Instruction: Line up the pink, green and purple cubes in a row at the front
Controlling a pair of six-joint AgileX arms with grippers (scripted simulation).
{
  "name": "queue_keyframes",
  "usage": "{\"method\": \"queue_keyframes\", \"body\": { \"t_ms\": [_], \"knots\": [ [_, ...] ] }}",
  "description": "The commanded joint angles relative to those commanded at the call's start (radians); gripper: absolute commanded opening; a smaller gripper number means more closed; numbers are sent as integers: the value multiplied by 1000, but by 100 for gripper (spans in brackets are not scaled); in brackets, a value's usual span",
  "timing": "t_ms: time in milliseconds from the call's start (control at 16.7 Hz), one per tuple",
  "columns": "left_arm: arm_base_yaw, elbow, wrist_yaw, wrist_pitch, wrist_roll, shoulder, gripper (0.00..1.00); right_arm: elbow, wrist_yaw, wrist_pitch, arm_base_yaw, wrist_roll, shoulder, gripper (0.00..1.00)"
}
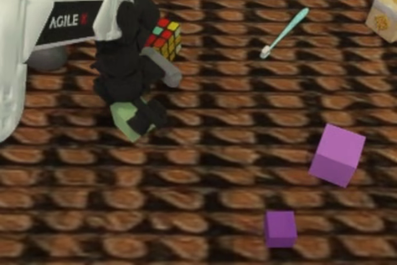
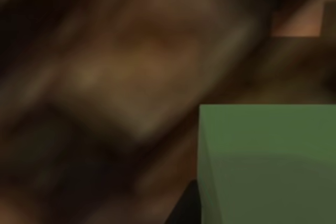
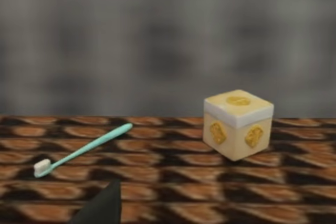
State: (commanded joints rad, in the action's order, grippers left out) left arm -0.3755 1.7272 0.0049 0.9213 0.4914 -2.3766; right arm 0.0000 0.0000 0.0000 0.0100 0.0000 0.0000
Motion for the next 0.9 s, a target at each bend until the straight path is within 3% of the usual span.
{"method": "queue_keyframes", "body": {
  "t_ms": [120, 180, 900],
  "knots": [
    [0, 0, 0, 0, 0, 0, 2, 0, 0, 0, 0, 0, 0, 100],
    [0, 0, 0, 0, 0, 0, 0, 0, 0, 0, 0, 0, 0, 100],
    [4, 57, 8, 83, -2, 45, 0, 0, 0, 0, 0, 0, 0, 100]
  ]
}}
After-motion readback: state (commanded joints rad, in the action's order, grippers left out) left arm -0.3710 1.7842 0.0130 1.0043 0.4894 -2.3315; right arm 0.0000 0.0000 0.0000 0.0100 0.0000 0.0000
